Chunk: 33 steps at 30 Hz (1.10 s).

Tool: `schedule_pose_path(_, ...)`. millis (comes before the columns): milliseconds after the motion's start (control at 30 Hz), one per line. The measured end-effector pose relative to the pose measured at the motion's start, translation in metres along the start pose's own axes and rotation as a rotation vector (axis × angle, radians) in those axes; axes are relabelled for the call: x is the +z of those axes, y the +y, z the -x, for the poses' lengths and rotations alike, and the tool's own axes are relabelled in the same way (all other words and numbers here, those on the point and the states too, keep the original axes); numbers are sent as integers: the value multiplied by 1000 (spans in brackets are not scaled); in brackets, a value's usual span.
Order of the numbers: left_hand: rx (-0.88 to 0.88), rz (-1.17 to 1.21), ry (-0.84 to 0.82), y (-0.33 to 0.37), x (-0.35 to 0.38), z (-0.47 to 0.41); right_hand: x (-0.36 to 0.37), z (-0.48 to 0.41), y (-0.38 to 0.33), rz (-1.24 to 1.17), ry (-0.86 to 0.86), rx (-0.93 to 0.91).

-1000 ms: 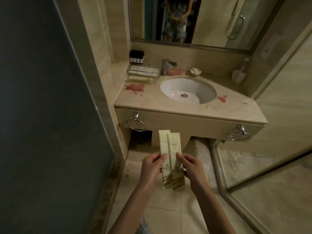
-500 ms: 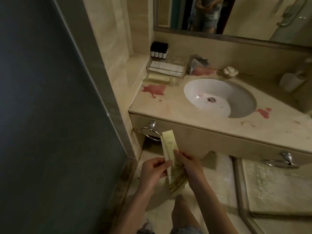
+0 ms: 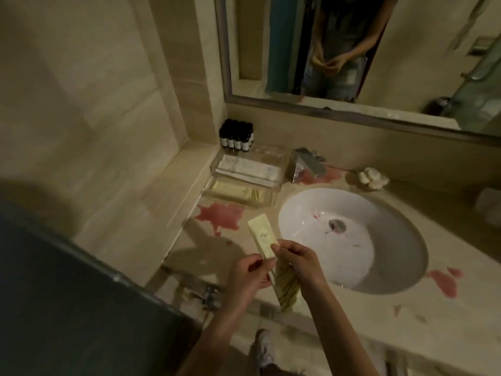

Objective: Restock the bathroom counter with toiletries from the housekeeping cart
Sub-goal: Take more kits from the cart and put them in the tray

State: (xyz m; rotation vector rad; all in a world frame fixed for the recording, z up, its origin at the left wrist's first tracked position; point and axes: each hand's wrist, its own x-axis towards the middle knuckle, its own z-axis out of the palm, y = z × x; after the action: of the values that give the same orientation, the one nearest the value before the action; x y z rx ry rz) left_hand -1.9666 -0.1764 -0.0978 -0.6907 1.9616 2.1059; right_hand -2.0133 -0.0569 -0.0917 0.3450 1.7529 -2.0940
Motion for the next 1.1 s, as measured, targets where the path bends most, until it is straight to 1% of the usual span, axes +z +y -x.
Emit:
schedule_pose_path(167, -58, 119, 91, 20, 2, -45, 7, -57, -17, 137, -53, -3)
schedule_pose_path(300, -109, 284, 233, 25, -12, -75, 22, -92, -15, 299, -119, -48)
schedule_pose_path(367, -107, 307, 318, 29, -20, -90, 26, -107, -13, 368, -129, -64)
schedule_pose_path(433, -95, 318, 364, 33, -27, -104, 28, -122, -11, 439, -142, -74)
schedule_pose_path(533, -107, 372, 327, 40, -30, -128, 29, -146, -13, 559, -143, -103)
schedule_pose_path(667, -147, 458, 293, 46, -38, -161, 34, -184, -26, 776, -54, -250)
schedule_pose_path(767, -199, 506, 310, 46, -54, -186, 49, -219, -33, 926, -6, -360)
schedule_pose_path(833, -238, 500, 337, 44, -67, -204, 61, -244, -32, 1057, -49, -394)
schedule_pose_path(967, -283, 455, 404, 39, -87, -226, 83, -279, -26, 1382, -199, -398)
schedule_pose_path(1100, -257, 411, 416, 29, -97, -238, 96, -299, -20, 1534, -292, -421)
